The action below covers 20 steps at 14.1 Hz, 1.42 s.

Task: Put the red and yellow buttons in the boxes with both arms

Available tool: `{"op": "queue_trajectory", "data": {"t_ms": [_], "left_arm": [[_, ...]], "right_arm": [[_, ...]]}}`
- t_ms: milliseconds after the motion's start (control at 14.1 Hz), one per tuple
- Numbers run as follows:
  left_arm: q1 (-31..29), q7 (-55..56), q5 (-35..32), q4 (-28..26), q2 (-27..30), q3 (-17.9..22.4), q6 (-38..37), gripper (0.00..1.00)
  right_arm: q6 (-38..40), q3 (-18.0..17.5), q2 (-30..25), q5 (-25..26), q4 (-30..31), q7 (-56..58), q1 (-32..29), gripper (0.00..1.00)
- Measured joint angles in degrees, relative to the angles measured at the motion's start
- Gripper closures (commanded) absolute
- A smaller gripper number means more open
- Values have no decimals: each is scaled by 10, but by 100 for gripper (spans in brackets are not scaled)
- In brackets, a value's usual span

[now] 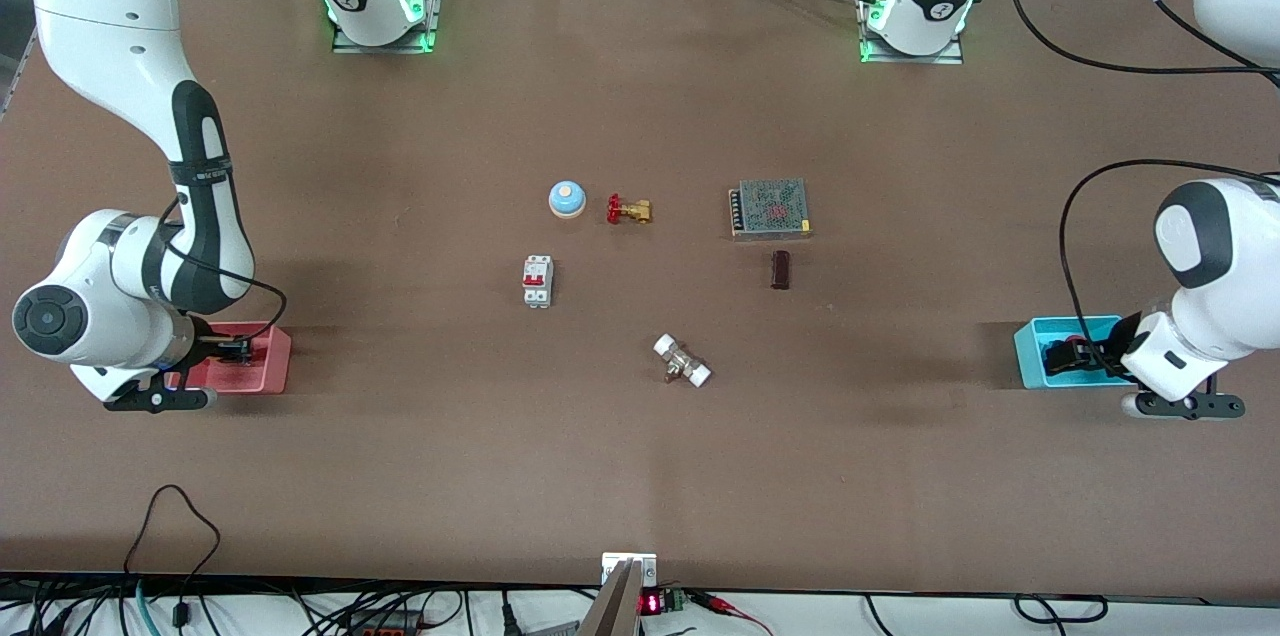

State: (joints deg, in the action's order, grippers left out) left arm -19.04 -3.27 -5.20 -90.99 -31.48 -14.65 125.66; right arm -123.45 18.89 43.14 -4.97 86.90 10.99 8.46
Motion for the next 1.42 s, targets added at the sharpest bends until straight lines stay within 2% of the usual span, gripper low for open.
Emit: {"op": "queue_trajectory", "data": {"t_ms": [71, 213, 355, 567, 709, 1064, 1418], "left_arm": [[2, 11, 0, -5, 10, -11, -2, 7], [4, 31, 0, -21, 29, -33, -6, 7], [4, 55, 0, -36, 47, -51, -12, 7], [4, 82, 0, -39, 87, -71, -67, 6], [4, 86, 0, -39, 128, -73, -110, 0], [-2, 86, 0, -39, 218, -73, -188, 0], [-3, 85, 0, -40, 259, -73, -212, 0]], "right_arm": [[0, 0, 1, -1, 0, 1, -1, 64], [-1, 0, 3, -6, 0, 2, -2, 0], [-3, 0, 3, -24, -2, 4, -4, 0], [-3, 0, -2, -30, -14, 6, -3, 0], [2, -1, -18, -30, -21, 6, -2, 0], [94, -4, -101, -32, -27, 6, 2, 0], [208, -7, -212, -33, -30, -6, 48, 0]]}}
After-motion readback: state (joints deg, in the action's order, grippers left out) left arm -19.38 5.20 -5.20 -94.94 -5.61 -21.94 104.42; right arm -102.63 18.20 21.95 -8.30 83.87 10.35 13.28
